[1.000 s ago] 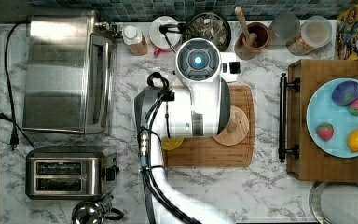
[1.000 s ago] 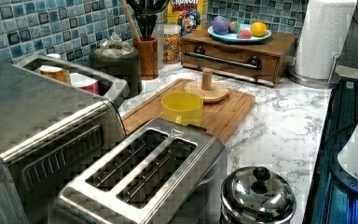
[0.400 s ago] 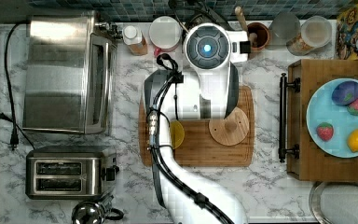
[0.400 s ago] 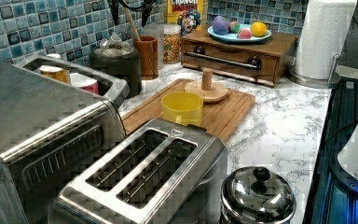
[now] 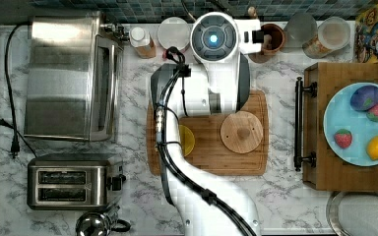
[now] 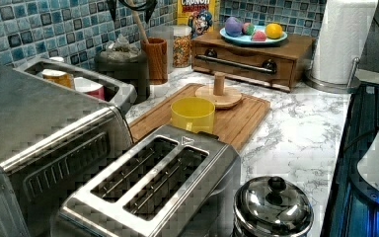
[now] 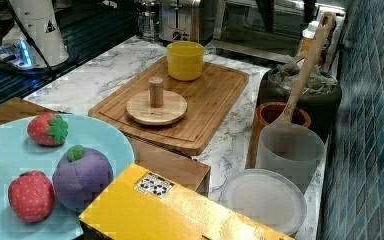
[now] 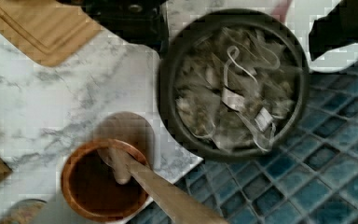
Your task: Get a tea bag.
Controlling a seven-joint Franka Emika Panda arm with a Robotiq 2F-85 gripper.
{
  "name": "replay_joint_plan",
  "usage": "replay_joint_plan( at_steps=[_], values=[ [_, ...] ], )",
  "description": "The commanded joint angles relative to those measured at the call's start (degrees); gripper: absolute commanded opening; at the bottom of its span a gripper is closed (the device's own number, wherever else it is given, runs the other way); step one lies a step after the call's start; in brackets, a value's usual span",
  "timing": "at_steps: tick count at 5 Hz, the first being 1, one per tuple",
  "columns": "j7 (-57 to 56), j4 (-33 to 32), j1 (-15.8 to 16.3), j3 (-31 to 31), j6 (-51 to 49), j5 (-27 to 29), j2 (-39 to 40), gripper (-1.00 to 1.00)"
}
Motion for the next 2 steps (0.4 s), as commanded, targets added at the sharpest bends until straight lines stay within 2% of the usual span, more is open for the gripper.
replay_joint_plan(
  at_steps=[1,2],
  values=[
    [1.6,19.48,0.6,-0.82,-7.27,-1.78,8.13,1.0],
    [0.89,22.62,0.78,-1.1,-9.29,-1.15,10.63,1.0]
  ],
)
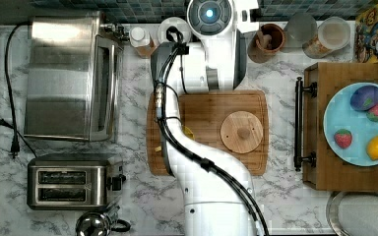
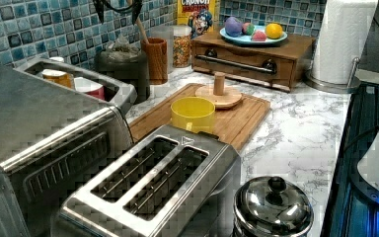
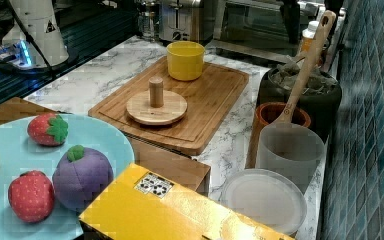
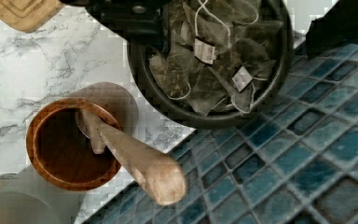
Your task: Get a tea bag.
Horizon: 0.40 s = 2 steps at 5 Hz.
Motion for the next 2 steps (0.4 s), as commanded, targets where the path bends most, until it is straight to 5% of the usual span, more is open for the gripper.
replay_joint_plan(
  at_steps=[1,2],
  values=[
    [0.81,10.69,0.02,0.05,-5.12,0.66,1.19,1.0],
    [1.94,7.07,-0.19,0.27,-0.46,1.13,-1.25,-1.0]
  ],
)
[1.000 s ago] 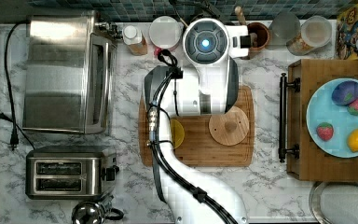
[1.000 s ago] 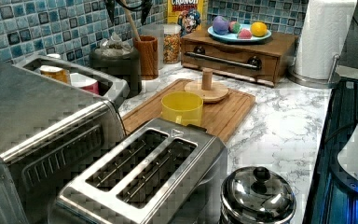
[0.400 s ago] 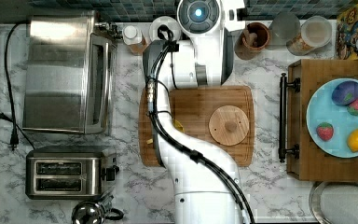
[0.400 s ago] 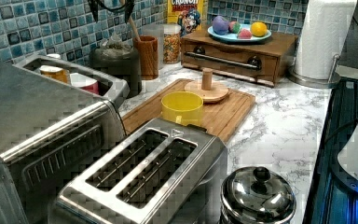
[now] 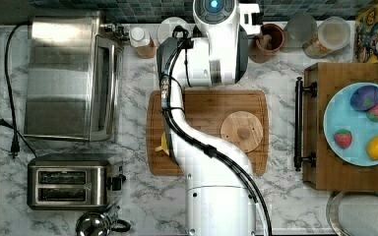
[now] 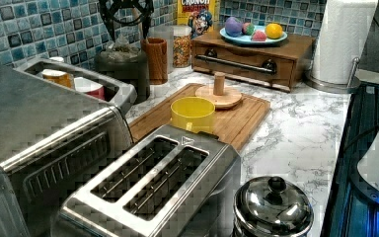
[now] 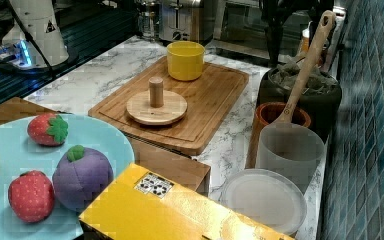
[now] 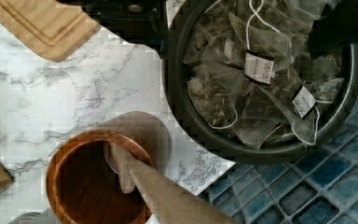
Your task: Get a tea bag.
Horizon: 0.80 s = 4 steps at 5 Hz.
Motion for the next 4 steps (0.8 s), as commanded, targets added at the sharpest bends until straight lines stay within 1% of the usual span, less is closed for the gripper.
replay_joint_plan(
  at_steps=[1,4],
  values=[
    [1.91,2.98,0.45,0.41,5.88,1.32,-5.68,-1.0],
    [0.94,4.8,0.53,1.22,0.97,1.46,-3.98,-1.0]
  ],
)
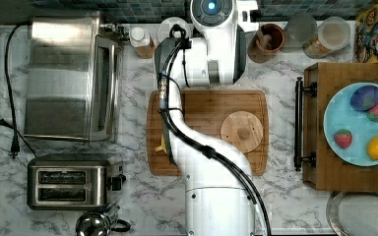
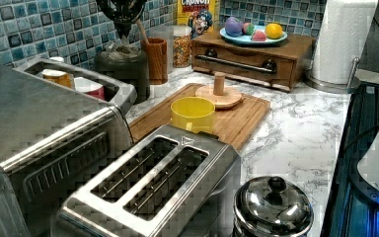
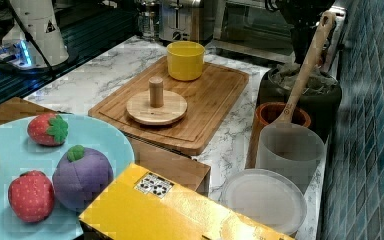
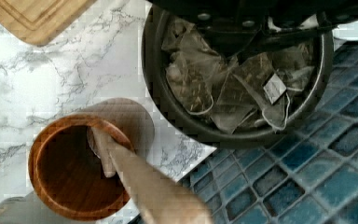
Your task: Get a tea bag.
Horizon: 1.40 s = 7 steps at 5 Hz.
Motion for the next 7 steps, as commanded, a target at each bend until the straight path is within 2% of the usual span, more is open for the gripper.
replay_joint_plan(
  at_steps=[1,3,4,5,6,7],
  values=[
    [1.21,2.96,-0.86,1.67,0.57,2.91,-6.76,-1.0],
    [1.72,-2.8,-1.32,0.79,4.57,4.64,-15.05,-1.0],
    [-1.9,-0.21,-1.8,1.23,-2.41,5.91,-14.48,-1.0],
    [-5.14,-3.72,-1.62,2.02,-5.32,5.84,-16.69,-1.0],
    [-8.89,-7.82,-2.88,3.84,-9.12,7.11,-17.81,-1.0],
    [-11.59,-17.58,-3.31,4.37,-7.58,8.28,-24.05,-1.0]
  ],
)
